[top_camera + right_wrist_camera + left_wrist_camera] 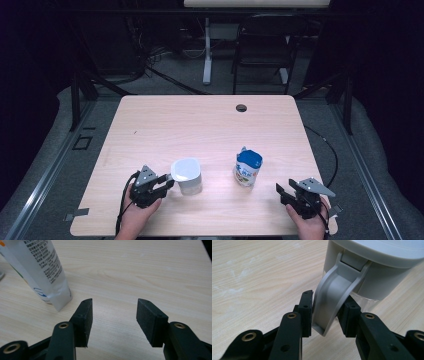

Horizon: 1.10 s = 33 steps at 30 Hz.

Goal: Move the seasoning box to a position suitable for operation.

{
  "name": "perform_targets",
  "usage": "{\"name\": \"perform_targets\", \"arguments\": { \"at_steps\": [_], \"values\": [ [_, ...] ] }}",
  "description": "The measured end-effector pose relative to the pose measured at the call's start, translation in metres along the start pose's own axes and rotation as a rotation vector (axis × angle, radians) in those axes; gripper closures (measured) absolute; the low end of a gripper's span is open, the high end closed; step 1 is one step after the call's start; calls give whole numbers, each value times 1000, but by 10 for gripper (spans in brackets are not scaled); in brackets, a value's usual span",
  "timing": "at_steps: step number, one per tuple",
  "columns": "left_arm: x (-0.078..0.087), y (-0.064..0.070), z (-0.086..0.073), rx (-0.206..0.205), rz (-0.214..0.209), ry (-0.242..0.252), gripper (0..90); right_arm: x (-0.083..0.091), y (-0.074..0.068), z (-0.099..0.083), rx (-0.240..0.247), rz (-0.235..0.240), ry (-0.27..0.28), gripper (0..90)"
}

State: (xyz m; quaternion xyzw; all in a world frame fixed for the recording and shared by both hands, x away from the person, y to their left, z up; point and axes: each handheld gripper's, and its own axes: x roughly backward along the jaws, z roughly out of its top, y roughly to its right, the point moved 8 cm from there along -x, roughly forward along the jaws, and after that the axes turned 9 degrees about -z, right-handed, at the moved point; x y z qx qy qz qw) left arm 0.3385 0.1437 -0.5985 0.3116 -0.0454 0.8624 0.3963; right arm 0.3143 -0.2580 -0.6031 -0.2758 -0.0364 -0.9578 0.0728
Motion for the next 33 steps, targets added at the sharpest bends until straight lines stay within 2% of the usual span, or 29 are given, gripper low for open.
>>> {"name": "perform_targets", "arguments": {
  "at_steps": [2,4,7,11,14,17,23,28,33],
  "values": [
    [0,0,0,-6,2,-3,680,1,0,2,24,-29,12,525],
    [0,0,0,-19,7,-8,682,1,0,3,29,-38,13,550],
    [0,1,0,-19,11,-7,685,2,-1,4,40,-61,6,613],
    [0,2,0,-33,21,-17,691,4,-3,6,17,-41,8,660],
    [0,2,0,-37,19,-19,692,6,-5,9,-23,-27,28,634],
    [1,2,0,-46,21,-22,693,5,-7,10,-31,-23,35,612],
    [0,3,-1,-48,23,-22,696,3,-11,8,14,-26,47,607],
    [0,4,-1,-64,22,-30,697,2,-13,7,25,-7,39,605],
    [0,6,-1,-70,16,-37,698,3,-17,3,38,32,19,626]
  ]
}}
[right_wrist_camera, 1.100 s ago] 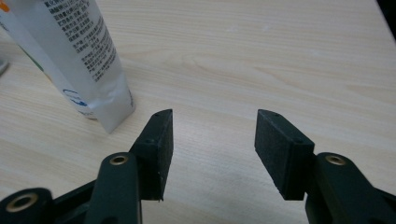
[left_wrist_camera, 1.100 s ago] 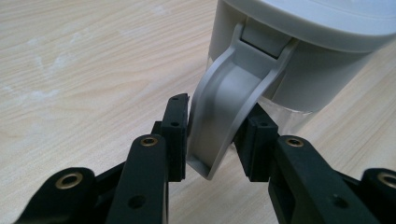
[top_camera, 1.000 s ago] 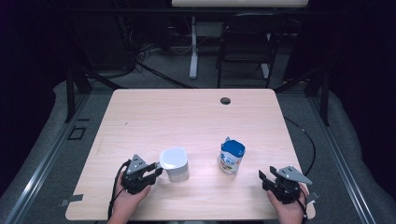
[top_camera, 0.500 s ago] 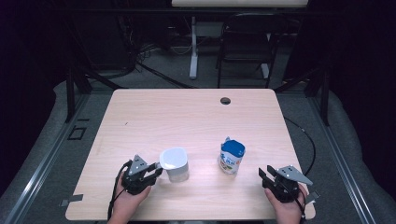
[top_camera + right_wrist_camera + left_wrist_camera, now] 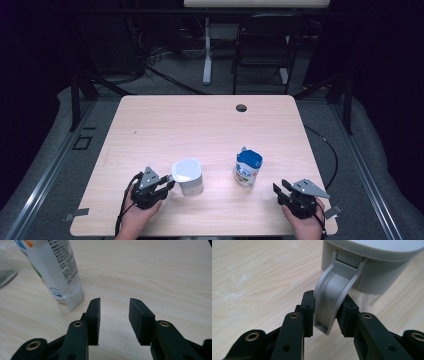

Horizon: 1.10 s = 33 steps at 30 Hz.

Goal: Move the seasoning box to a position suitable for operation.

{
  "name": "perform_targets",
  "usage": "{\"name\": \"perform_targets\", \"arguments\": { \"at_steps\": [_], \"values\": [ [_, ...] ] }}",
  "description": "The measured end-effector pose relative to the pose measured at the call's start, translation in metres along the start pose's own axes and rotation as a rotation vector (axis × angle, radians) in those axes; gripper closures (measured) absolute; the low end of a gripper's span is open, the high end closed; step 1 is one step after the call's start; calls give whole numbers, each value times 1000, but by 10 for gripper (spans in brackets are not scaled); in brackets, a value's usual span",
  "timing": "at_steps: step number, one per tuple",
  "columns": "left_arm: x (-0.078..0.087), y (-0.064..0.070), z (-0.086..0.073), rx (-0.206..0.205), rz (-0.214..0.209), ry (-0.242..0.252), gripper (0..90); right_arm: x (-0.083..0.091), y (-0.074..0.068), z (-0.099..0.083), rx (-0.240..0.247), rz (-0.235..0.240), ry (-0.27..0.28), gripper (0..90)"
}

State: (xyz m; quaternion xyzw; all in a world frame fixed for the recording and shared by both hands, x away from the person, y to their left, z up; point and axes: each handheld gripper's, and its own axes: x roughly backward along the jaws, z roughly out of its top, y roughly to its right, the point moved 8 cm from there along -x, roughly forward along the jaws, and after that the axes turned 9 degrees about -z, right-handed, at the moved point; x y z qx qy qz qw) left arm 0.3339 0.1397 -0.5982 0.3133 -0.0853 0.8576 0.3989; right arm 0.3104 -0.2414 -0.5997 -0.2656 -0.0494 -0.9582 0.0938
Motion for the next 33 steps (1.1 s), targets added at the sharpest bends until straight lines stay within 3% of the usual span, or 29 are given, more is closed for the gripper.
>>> {"name": "perform_targets", "arguments": {
  "at_steps": [8,17,33],
  "values": [
    [-2,8,2,-36,-25,-9,700,7,-6,3,-4,42,10,644],
    [-4,15,3,-60,-52,-15,701,8,-19,3,69,58,3,643],
    [-10,35,5,-100,-103,-31,700,5,-21,1,56,97,-11,692]
  ]
}}
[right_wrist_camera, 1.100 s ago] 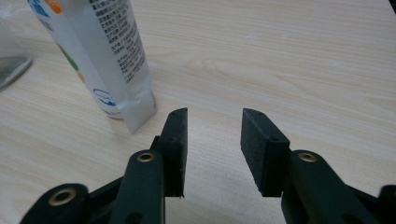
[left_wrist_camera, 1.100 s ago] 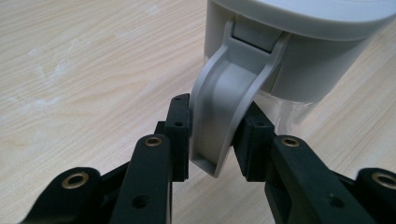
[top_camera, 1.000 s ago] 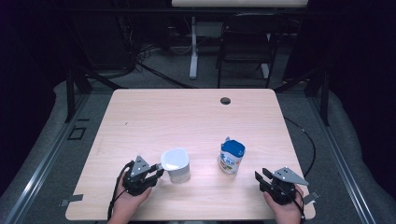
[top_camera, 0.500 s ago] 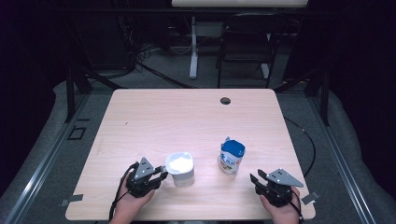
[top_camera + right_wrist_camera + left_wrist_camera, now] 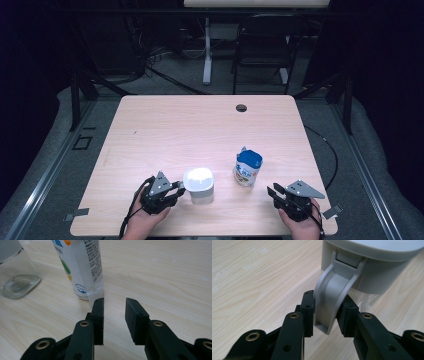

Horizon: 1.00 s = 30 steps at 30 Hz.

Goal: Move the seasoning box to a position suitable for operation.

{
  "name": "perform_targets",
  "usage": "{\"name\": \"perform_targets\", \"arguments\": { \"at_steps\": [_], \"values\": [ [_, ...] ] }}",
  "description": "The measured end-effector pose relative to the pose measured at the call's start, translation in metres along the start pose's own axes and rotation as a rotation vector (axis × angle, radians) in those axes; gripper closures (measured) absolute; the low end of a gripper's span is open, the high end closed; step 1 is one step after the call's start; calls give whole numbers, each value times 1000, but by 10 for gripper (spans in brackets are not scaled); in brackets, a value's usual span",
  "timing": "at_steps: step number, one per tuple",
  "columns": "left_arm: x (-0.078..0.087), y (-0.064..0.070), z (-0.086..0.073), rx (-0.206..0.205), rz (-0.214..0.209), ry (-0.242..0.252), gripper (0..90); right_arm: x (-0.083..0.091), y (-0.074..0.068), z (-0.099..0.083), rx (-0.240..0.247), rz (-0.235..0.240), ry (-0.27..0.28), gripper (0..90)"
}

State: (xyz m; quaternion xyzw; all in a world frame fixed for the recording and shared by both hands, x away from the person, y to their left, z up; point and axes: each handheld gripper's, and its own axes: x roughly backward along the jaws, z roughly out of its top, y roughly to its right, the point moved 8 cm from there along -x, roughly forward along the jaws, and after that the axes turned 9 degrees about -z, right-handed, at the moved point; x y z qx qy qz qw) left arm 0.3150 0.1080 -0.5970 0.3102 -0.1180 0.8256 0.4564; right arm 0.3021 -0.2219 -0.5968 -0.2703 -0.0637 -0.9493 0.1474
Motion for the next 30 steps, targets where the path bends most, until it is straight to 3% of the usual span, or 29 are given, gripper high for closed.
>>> {"name": "perform_targets", "arguments": {
  "at_steps": [8,14,24,30],
  "values": [
    [-3,8,1,-22,-31,-1,699,0,-4,0,19,7,-5,696],
    [-3,6,1,25,-26,18,678,1,-7,1,22,20,-1,709],
    [2,0,-1,59,-1,22,616,6,-12,3,46,27,2,714],
    [14,3,1,110,-46,70,579,9,-13,5,42,30,12,713]
  ]
}}
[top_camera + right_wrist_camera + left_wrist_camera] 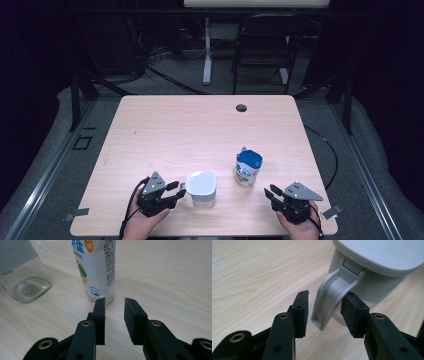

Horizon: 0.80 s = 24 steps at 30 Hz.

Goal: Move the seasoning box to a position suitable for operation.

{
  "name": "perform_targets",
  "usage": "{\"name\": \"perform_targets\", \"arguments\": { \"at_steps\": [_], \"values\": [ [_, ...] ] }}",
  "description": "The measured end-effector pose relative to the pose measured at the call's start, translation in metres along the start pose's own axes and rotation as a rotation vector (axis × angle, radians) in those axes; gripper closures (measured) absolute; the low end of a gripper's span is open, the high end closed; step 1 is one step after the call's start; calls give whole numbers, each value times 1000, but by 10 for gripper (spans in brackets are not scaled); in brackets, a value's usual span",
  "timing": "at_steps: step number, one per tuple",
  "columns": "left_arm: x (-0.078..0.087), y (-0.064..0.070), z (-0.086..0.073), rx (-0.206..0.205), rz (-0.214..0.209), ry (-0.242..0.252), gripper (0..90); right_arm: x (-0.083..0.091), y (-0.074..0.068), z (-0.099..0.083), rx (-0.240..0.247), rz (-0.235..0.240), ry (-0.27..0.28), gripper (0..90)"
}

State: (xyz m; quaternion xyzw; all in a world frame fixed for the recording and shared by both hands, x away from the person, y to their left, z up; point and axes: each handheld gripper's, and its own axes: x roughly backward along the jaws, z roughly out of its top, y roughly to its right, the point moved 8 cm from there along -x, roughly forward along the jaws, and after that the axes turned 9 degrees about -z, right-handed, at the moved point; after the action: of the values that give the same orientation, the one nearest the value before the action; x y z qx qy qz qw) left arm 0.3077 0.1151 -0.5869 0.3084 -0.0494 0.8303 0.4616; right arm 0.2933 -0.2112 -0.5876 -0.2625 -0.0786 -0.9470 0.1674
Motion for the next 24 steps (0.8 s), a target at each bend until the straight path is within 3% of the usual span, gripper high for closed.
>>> {"name": "perform_targets", "arguments": {
  "at_steps": [8,18,24],
  "values": [
    [5,4,-1,-2,-2,11,551,3,-4,3,-2,16,5,695],
    [17,5,9,6,-5,49,508,4,-8,5,15,31,14,688],
    [22,3,14,-12,15,36,590,3,-12,6,30,37,17,680]
  ]
}}
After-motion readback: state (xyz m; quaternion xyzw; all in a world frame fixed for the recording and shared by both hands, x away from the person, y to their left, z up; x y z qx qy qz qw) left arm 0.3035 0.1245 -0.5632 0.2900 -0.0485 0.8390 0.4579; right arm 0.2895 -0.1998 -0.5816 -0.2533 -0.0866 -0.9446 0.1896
